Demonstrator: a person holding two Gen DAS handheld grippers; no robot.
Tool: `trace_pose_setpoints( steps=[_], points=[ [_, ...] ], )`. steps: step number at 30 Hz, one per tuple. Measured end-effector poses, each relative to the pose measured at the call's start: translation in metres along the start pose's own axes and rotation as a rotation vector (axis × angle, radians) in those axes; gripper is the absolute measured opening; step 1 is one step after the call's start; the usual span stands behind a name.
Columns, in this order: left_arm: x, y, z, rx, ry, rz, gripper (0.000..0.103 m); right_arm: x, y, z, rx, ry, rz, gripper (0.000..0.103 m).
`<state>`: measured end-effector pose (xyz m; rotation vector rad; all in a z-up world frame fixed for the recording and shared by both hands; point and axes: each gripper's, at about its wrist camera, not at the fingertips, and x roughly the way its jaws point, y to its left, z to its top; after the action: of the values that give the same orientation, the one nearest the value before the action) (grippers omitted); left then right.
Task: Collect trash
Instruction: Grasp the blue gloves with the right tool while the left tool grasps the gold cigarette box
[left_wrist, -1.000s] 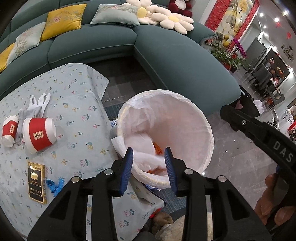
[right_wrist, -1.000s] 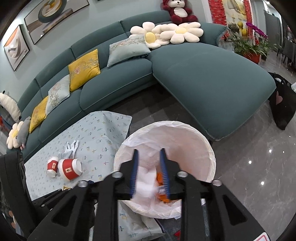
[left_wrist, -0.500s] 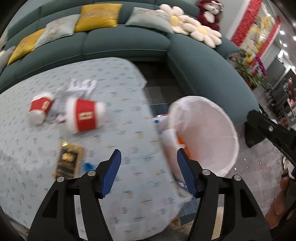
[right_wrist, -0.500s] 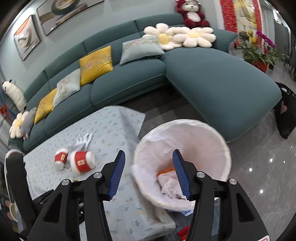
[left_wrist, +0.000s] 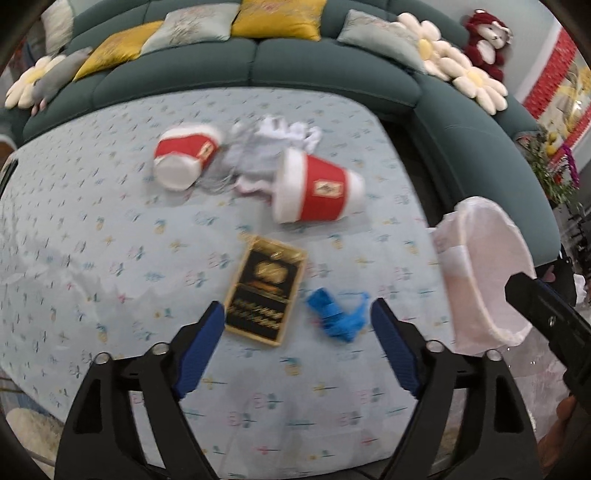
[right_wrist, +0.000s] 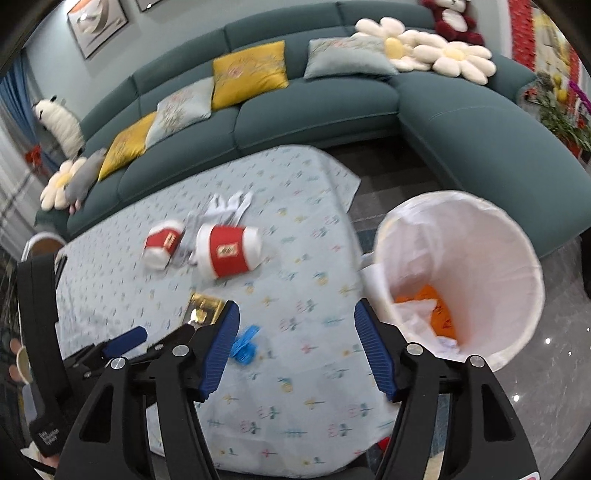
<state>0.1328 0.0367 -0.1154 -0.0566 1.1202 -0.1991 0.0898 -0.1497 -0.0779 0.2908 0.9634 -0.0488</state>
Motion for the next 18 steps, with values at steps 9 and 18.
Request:
trace_pose_setpoints(
  steps=[9, 18],
  points=[
    [0.039, 0.024, -0.006, 0.032, 0.096, 0.03, 0.086, 0.054, 0.027, -0.021, -0.054, 0.117, 0.016, 0.063],
    [0.075, 0.021, -0.004, 0.069, 0.144, 0.067, 0.081, 0.085, 0.026, -0.029, -0.057, 0.178, 0.002, 0.063]
  ],
)
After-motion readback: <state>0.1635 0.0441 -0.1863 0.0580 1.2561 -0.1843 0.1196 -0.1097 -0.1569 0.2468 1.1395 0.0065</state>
